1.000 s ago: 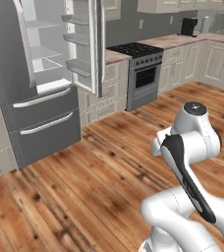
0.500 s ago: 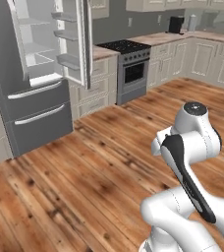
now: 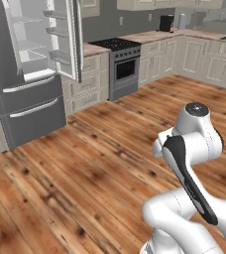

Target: Take the cakes from the fridge and place them on the empty tray on the dining counter.

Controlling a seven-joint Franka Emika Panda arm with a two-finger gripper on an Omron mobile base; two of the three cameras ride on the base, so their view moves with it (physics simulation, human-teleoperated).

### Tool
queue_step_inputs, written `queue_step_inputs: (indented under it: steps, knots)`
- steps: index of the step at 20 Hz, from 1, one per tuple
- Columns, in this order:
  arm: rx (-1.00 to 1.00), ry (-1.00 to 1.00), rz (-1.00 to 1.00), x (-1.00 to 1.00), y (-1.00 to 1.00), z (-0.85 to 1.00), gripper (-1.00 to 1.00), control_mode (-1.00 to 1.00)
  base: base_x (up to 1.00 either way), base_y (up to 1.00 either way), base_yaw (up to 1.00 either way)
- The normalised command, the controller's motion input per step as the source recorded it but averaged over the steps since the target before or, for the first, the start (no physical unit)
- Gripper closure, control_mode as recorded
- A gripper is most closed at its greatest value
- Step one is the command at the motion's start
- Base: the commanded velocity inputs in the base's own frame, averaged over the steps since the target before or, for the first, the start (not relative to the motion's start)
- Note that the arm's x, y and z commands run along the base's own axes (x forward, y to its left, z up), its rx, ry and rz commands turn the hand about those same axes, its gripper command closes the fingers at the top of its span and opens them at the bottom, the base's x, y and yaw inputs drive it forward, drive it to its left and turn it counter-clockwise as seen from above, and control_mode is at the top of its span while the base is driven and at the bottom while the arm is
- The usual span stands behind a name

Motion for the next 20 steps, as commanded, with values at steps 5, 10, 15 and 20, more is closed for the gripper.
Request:
queue_step_inputs:
  steps: [5, 10, 15, 20]
  knots:
    - [0.0, 0.0, 0.0, 0.0, 0.0, 0.0, 1.0, 1.0, -0.71, 0.0, -0.03]
    - [0.0, 0.0, 0.0, 0.0, 0.0, 0.0, 1.0, 1.0, -0.38, -0.1, 0.0]
    - [0.0, 0.0, 0.0, 0.0, 0.0, 0.0, 1.0, 1.0, -0.2, -0.39, 0.01]
    - [0.0, 0.0, 0.0, 0.0, 0.0, 0.0, 1.0, 1.0, -0.13, -0.53, 0.03]
